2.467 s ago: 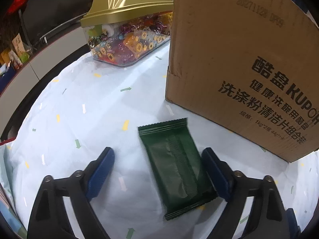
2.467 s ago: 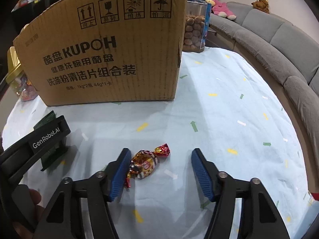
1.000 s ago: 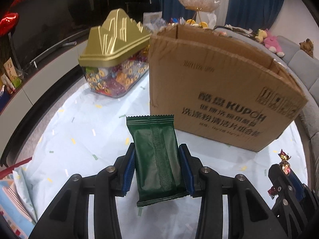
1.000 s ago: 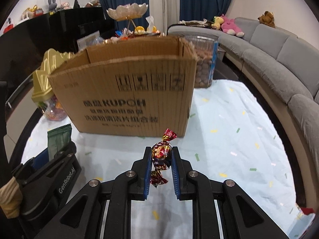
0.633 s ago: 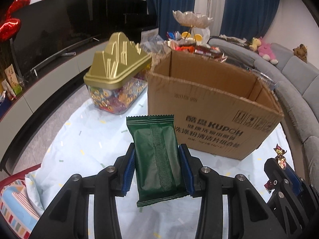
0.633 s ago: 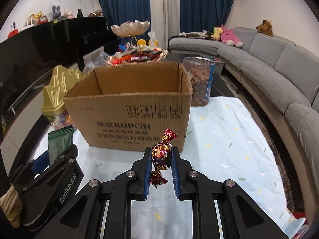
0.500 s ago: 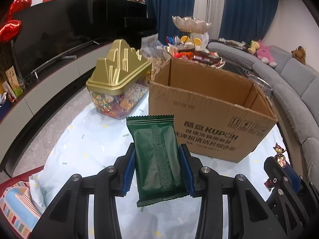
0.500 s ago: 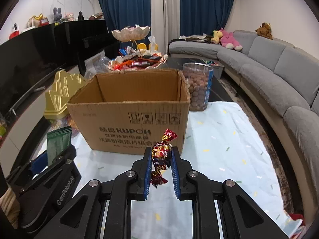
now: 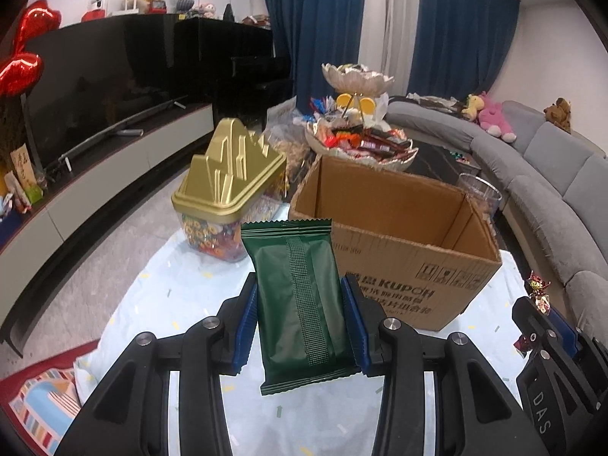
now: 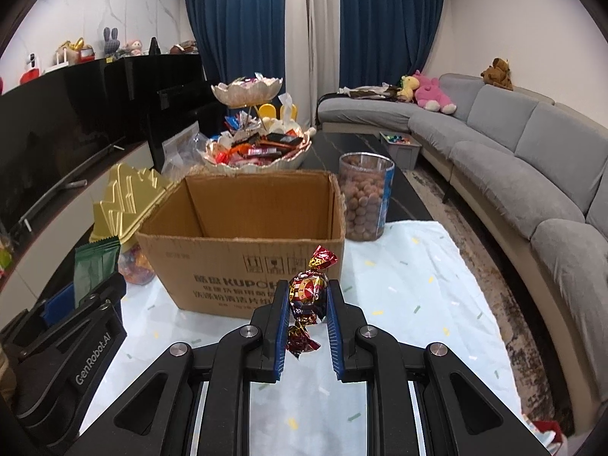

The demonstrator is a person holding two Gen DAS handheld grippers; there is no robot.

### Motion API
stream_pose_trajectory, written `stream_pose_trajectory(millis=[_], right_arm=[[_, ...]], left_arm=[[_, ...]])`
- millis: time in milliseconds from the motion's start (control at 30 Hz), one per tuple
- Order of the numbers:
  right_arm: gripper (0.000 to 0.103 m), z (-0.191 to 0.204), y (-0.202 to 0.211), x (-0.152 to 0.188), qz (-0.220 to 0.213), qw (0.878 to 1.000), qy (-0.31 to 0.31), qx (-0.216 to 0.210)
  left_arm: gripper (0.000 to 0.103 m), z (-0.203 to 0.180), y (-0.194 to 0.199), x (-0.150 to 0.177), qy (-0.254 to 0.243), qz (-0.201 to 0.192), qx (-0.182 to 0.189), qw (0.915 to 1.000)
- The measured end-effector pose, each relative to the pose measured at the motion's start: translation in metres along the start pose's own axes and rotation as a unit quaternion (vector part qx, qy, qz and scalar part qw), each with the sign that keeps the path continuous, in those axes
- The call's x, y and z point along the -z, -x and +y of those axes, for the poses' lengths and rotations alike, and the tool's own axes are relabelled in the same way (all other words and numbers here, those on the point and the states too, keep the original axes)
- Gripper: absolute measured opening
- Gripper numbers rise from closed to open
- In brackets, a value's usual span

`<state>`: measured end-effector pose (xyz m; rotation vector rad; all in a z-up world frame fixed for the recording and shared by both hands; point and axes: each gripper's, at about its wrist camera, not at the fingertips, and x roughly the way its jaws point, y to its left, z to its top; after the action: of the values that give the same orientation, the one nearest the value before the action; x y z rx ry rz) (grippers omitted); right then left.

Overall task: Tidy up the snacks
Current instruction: 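Lift both held snacks and carry them over the cardboard box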

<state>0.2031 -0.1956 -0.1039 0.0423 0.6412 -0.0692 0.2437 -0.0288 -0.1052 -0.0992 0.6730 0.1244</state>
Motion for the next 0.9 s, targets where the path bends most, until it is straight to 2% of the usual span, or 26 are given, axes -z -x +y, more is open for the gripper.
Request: stream_pose_trajectory(millis=[433, 900], right_arm=[[0.020, 0.006, 0.006, -0.030, -0.022, 1.000, 0.015, -0.010], [0.020, 0.007, -0.004, -0.082, -0.046, 0.998, 0.034, -0.018]], left_arm=[[0.042, -0.004, 0.004, -0.029, -0.038, -0.014, 0.022, 0.9989], [0.042, -0.018, -0.014, -0.077, -0.068, -0.012, 0.074, 0.9949]])
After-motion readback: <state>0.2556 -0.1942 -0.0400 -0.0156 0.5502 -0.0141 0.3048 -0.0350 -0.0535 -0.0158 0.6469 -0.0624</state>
